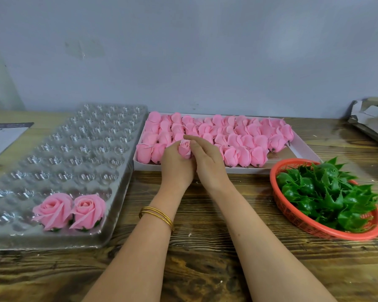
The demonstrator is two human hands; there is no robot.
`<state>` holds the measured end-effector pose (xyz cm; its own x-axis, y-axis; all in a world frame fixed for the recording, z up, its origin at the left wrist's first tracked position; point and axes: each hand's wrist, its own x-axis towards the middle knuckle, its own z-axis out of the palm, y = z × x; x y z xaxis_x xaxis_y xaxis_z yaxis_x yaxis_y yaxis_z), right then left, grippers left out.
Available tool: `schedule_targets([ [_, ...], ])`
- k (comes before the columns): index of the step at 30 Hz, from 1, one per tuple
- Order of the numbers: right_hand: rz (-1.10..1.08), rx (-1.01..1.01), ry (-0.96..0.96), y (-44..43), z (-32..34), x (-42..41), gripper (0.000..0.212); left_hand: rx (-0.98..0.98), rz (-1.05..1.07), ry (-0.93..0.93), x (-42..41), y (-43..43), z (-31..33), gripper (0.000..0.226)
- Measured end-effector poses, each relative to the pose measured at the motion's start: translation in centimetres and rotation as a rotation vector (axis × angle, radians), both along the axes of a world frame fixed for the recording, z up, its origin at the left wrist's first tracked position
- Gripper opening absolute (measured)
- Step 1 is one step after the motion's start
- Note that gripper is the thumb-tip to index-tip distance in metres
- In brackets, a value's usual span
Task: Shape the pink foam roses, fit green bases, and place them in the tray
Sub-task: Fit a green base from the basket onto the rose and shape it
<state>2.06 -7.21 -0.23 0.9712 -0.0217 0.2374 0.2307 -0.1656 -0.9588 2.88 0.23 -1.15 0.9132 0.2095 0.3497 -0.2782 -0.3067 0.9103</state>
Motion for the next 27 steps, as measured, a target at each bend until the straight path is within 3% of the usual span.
schedule_targets([
  [6, -0.072, 0.067, -0.091, -0.7, 0.3, 0.0, 0.019, -0.044, -0.052, 0.024, 0.0, 0.0, 0.0, 0.023],
  [11, -0.058, 0.14, -0.074, -0.9, 0.4, 0.2, 0.013, -0.04, -0.061, 0.022, -0.3, -0.1, 0.2, 0.037],
  [18, 0.014, 0.326, -0.045, -1.1, 0.5, 0.4, 0.013, 0.039, -0.098, 0.012, -0.5, -0.4, 0.2, 0.038],
  [23, 0.152, 0.341, -0.005, -1.8, 0.7, 0.3, 0.023, 0.046, -0.102, -0.012, -0.5, -0.3, 0.0, 0.029],
  [27, 0.182, 0.315, 0.001, -2.2, 0.8, 0.3, 0.024, 0.053, -0.084, 0.017, -0.2, -0.1, -0.3, 0.034],
])
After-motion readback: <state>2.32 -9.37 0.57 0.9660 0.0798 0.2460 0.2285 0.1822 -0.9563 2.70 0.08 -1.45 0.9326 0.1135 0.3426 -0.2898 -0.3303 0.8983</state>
